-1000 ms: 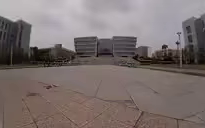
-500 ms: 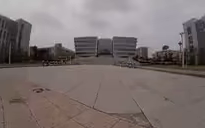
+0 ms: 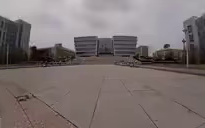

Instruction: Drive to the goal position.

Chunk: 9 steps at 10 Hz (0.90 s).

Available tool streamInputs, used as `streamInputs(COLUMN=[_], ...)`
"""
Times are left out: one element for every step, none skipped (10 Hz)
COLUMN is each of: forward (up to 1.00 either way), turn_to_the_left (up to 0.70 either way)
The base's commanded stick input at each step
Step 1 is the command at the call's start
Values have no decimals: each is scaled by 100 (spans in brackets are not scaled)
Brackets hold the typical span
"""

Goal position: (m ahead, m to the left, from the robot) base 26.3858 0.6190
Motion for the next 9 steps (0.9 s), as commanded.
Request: streamInputs(forward=[100, 100, 100, 100, 100, 100, 100, 100, 100], turn_to_the_left=[0, 0, 0, 0, 0, 0, 0, 0, 0])
